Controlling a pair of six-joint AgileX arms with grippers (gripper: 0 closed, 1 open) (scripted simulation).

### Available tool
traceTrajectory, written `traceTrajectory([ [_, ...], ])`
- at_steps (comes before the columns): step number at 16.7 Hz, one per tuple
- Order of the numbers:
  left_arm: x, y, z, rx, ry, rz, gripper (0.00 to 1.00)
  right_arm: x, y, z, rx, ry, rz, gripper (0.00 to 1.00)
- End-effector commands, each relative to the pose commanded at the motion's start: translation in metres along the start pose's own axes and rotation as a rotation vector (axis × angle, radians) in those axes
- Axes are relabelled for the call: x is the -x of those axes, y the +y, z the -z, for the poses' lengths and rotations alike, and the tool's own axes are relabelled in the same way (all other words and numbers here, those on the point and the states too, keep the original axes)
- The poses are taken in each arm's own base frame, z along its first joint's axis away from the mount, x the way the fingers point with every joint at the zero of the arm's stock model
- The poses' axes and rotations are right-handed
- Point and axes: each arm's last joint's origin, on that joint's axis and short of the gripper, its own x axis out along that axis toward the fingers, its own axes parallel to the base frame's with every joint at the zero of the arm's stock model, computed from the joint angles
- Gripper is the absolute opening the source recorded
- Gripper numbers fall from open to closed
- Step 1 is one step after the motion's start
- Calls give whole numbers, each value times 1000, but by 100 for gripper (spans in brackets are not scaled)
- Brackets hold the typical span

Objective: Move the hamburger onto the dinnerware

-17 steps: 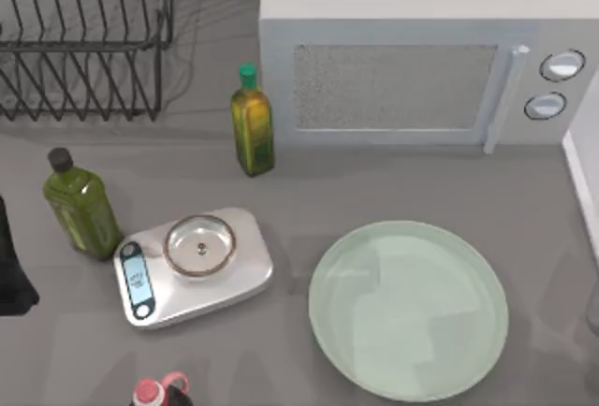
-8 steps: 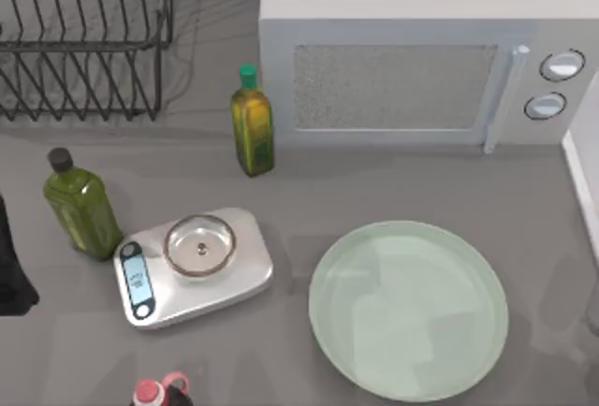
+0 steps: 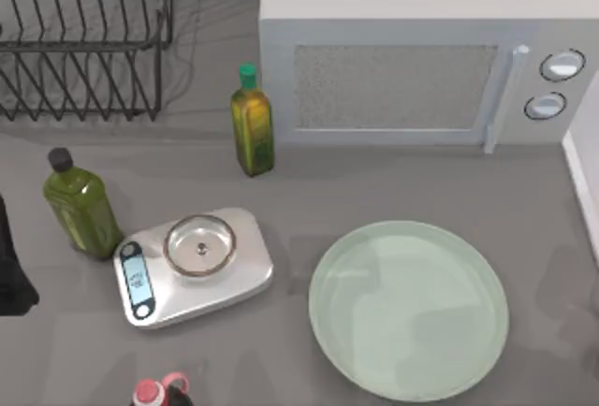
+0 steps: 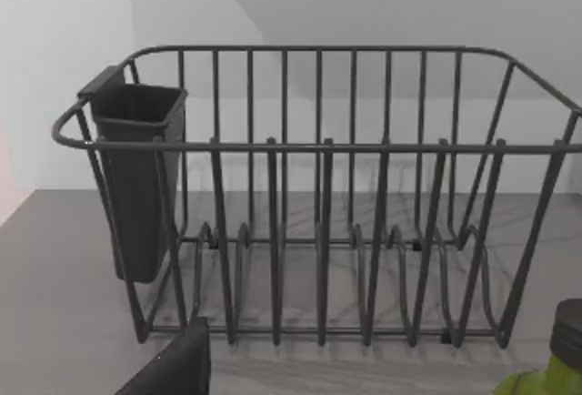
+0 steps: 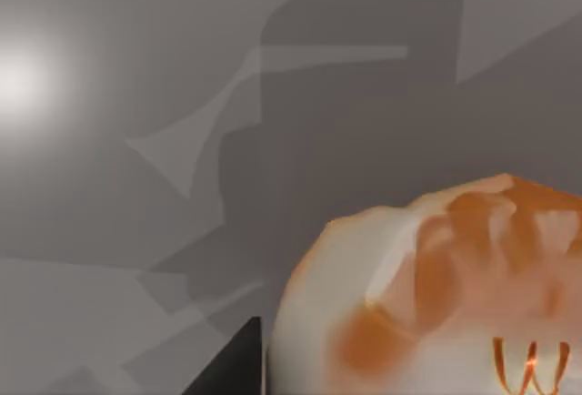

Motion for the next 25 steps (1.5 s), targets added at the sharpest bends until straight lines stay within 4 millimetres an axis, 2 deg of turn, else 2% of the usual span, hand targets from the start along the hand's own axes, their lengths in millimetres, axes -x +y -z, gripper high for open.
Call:
traceTrajectory([
  [7, 0, 0, 0, 0, 0, 0, 100, 71, 3, 1, -1, 17, -25, 0],
  [9, 0, 0, 0, 0, 0, 0, 100, 82, 4, 2, -4, 7, -11, 0],
  [14, 0, 0, 0, 0, 0, 0, 100, 81, 4, 2, -5, 9, -14, 0],
  [17, 0, 0, 0, 0, 0, 0, 100, 83, 2, -9, -35, 12, -16, 0],
  [21, 0, 0, 0, 0, 0, 0, 100, 85, -4, -41, -153, 27, -24, 0],
  [25, 0, 0, 0, 0, 0, 0, 100, 80, -2, -88, -355, 57, -33, 0],
])
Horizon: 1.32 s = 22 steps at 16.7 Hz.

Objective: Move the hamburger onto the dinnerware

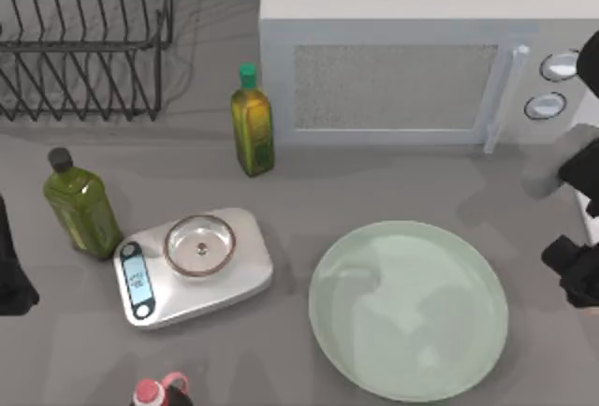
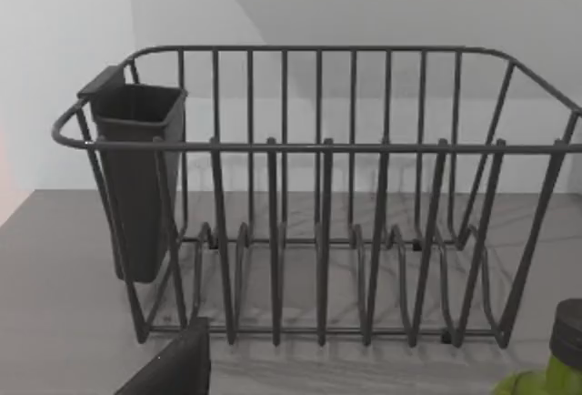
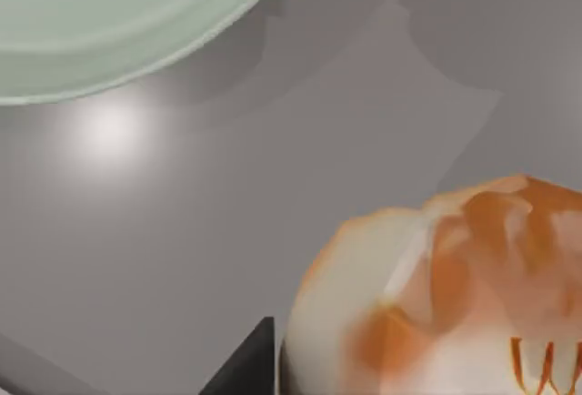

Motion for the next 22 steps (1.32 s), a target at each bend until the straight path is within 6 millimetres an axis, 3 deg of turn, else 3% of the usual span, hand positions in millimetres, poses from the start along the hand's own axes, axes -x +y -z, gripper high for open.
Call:
traceTrajectory([
  [6, 0, 0, 0, 0, 0, 0, 100, -13, 52, -63, -396, 23, 11, 0],
  [10, 0, 0, 0, 0, 0, 0, 100, -17, 88, -89, -569, -18, 15, 0],
  [14, 0, 0, 0, 0, 0, 0, 100, -16, 107, -100, -634, -55, 8, 0],
  [20, 0, 0, 0, 0, 0, 0, 100, -17, 107, -99, -638, -55, 7, 0],
  [22, 0, 0, 0, 0, 0, 0, 100, -27, 108, -100, -630, -55, 8, 0],
])
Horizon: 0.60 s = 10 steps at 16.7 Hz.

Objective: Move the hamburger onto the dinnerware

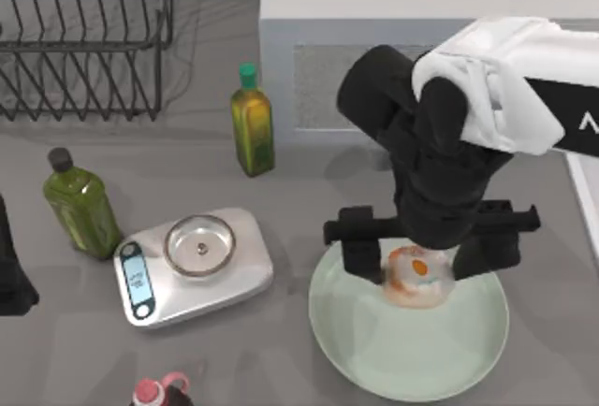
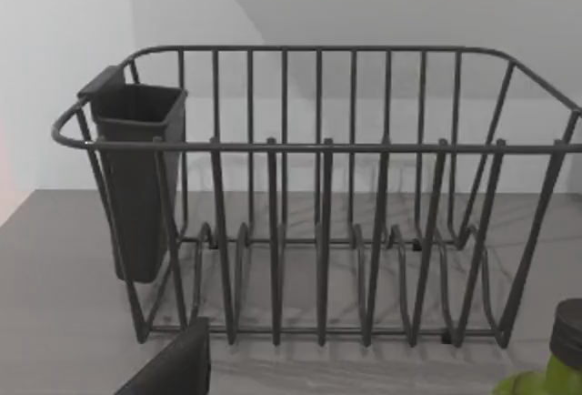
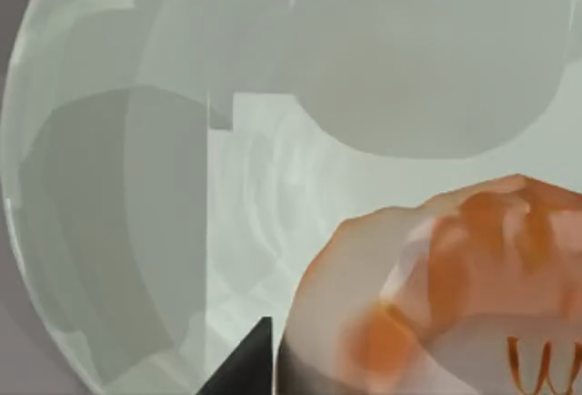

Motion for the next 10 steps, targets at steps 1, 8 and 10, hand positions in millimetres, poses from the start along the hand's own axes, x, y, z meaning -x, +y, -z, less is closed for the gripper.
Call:
traceTrajectory([
  [1, 0, 0, 0, 0, 0, 0, 100, -7, 0, -1, -3, 0, -1, 0],
  [8, 0, 0, 0, 0, 0, 0, 100, -34, 0, -1, -6, -2, 0, 0],
  [10, 0, 0, 0, 0, 0, 0, 100, -34, 0, -1, -6, -2, 0, 8],
])
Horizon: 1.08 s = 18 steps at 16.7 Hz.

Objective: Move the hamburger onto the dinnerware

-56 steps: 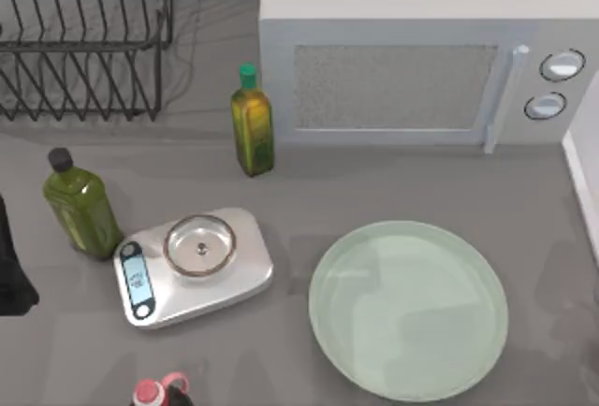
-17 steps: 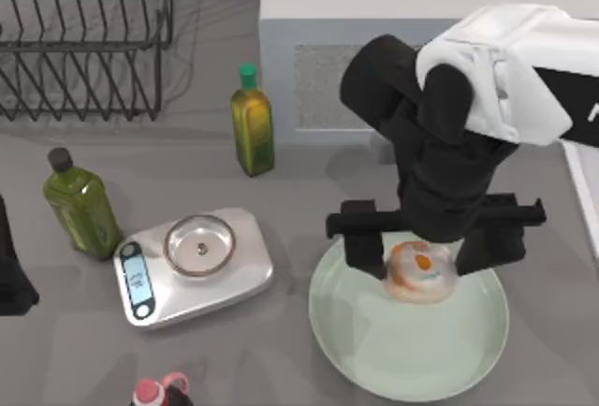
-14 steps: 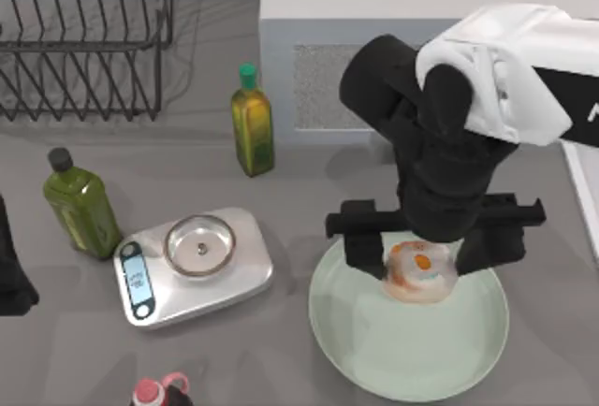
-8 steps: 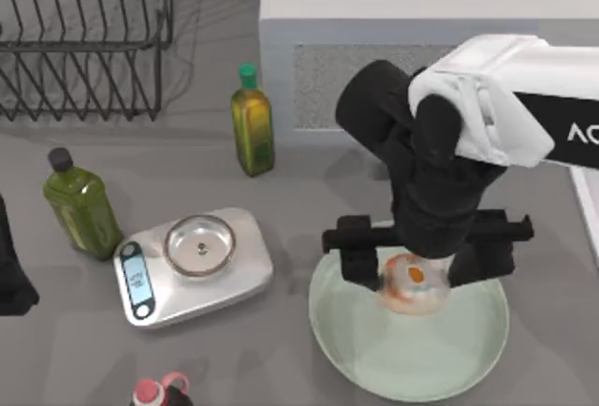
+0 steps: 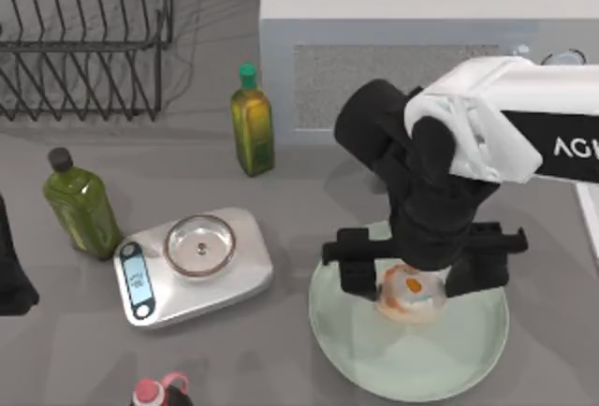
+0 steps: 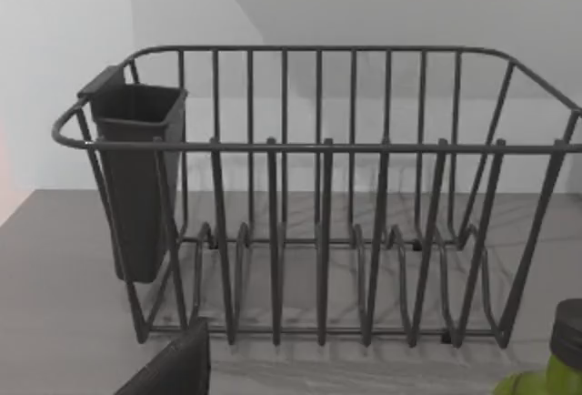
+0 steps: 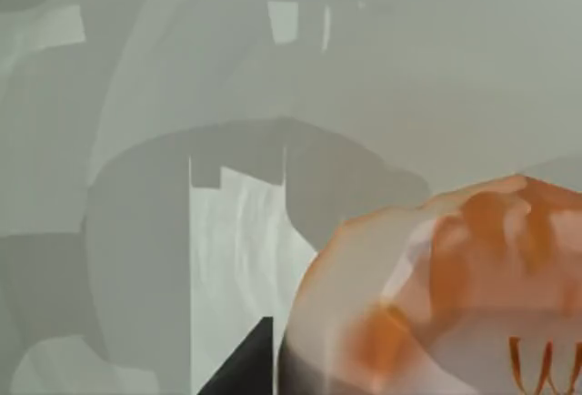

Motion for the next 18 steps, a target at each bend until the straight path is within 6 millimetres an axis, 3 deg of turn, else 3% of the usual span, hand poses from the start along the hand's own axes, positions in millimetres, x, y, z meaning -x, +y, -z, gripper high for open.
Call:
traceTrajectory([
  [12, 0, 0, 0, 0, 0, 0, 100, 0, 0, 0, 0, 0, 0, 98],
  [18, 0, 0, 0, 0, 0, 0, 100, 0, 0, 0, 0, 0, 0, 100],
])
